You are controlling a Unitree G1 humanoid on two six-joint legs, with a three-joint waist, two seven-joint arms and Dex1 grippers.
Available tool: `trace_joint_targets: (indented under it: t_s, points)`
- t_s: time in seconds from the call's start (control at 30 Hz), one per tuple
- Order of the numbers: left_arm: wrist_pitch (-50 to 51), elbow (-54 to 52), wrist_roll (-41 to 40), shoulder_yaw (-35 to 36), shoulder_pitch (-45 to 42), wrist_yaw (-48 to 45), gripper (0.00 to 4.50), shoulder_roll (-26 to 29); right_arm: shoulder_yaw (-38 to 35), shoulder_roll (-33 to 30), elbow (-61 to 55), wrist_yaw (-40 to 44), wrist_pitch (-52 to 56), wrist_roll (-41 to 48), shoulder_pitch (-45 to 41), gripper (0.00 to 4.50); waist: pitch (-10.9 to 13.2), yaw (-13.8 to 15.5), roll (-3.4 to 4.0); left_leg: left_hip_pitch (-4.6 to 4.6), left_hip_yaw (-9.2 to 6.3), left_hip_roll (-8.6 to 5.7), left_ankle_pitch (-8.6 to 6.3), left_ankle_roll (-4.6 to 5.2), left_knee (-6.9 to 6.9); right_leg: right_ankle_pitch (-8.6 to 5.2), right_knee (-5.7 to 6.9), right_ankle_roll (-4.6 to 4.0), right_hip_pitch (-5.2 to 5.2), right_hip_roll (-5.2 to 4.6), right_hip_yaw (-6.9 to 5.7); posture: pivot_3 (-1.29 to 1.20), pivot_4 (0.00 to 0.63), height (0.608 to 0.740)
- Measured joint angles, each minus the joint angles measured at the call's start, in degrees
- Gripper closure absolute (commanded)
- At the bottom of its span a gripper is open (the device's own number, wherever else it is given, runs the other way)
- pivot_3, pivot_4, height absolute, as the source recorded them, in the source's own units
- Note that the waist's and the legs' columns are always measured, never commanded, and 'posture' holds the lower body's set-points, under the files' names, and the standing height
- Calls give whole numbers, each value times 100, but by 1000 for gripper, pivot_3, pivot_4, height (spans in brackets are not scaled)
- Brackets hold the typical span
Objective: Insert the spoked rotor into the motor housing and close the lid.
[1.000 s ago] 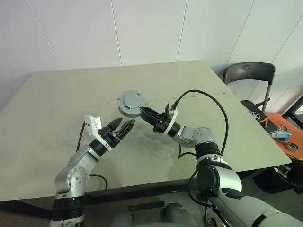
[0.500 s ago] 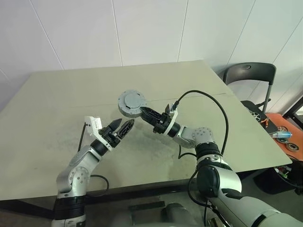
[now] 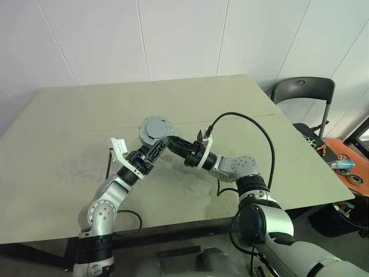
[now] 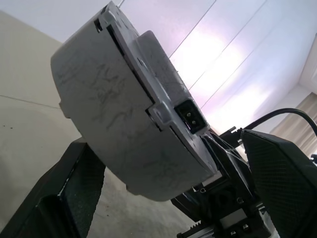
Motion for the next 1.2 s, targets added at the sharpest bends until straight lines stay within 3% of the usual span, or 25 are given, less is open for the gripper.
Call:
trace_joint_targets:
  t_s: [0.2, 0.47, 0.93, 1.17, 1.2]
  points:
    - [107, 296, -338, 264, -198, 379, 34, -191, 398, 0, -255, 190, 100, -21, 136, 3200, 0, -5, 0, 1, -3, -1, 0, 0, 2, 1, 0, 2, 2, 1, 0, 0, 0, 740]
    - [163, 391, -785, 419, -262, 500, 1863, -309, 494, -7, -254, 239, -9, -70, 150, 3200, 0, 3, -1, -1, -3, -3, 0, 0, 3, 1, -2, 3, 3, 0, 0, 0, 0, 740]
    - [-79, 568, -823, 410, -413, 530, 1963, -419, 449, 79, -244, 263, -417, -69, 143, 3200, 0, 2, -1, -1, -3, -3, 0, 0, 5, 1, -5, 3, 4, 0, 0, 0, 0, 740]
    - [-249, 595, -713, 414, -405, 553, 1963, -385, 518, 76, -239, 285, -438, -94, 142, 938, 0, 0, 0, -1, -4, -3, 0, 0, 3, 1, -5, 3, 3, 1, 0, 0, 0, 740]
    - [-291, 611, -701, 418, -399, 559, 1963, -385, 528, 76, -256, 309, -441, -94, 142, 938, 0, 2, 0, -1, -3, -3, 0, 0, 3, 1, -5, 3, 3, 1, 0, 0, 0, 740]
